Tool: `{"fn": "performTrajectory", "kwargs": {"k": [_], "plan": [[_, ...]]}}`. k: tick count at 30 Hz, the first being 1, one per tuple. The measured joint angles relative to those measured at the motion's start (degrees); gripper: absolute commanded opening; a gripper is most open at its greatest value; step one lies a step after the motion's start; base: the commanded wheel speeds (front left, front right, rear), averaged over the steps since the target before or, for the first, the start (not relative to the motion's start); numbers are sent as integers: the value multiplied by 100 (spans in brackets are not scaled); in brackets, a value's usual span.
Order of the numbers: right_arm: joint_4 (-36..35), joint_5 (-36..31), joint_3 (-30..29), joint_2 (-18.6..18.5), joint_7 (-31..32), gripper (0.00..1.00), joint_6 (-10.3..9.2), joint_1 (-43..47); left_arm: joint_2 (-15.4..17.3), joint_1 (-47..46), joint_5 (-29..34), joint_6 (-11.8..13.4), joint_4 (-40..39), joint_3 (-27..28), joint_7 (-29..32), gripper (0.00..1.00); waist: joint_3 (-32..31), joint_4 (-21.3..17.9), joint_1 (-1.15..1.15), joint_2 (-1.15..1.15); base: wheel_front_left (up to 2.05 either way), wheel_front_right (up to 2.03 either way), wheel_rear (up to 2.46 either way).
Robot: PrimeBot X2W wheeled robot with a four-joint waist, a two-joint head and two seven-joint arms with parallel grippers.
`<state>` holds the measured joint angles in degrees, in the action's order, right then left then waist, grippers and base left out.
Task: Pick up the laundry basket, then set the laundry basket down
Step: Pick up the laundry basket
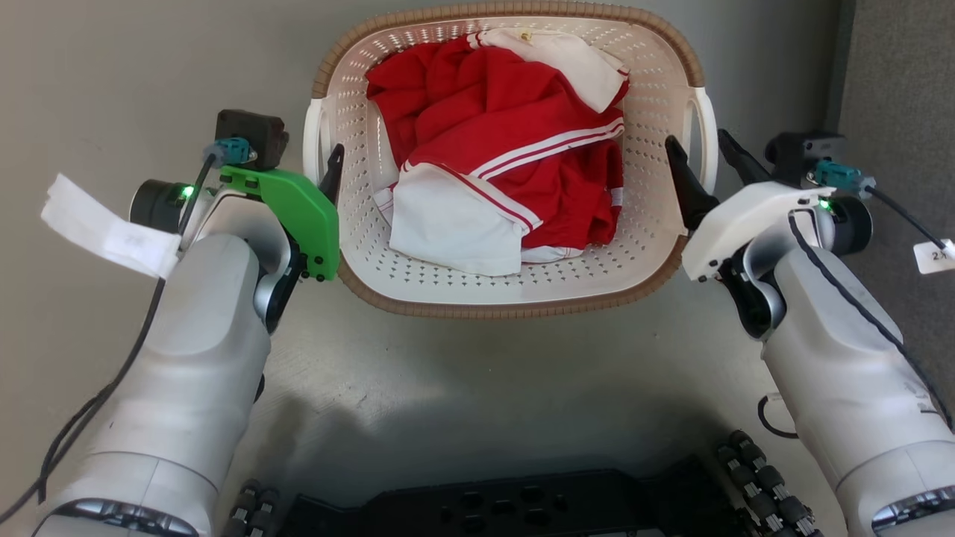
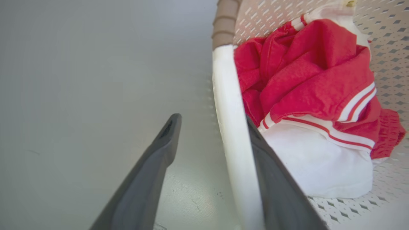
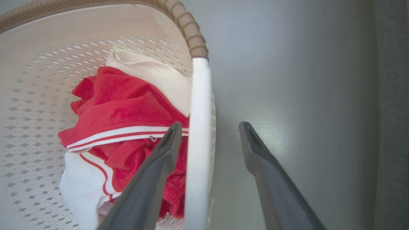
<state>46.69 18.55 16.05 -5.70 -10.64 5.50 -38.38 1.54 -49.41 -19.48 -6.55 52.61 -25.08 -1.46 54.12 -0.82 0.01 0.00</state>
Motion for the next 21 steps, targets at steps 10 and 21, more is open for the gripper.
{"fn": "performTrajectory", "kwargs": {"k": [10,21], "plan": [[279,160,88,91,58,0,55,-275,-134,-249,-198,-74,298,-64,141,0,16,6,0,0,0,0,0],[722,177,141,59,62,0,145,-486,-219,-313,-615,-98,664,-121,252,0,-202,32,-1,0,0,0,0]]}}
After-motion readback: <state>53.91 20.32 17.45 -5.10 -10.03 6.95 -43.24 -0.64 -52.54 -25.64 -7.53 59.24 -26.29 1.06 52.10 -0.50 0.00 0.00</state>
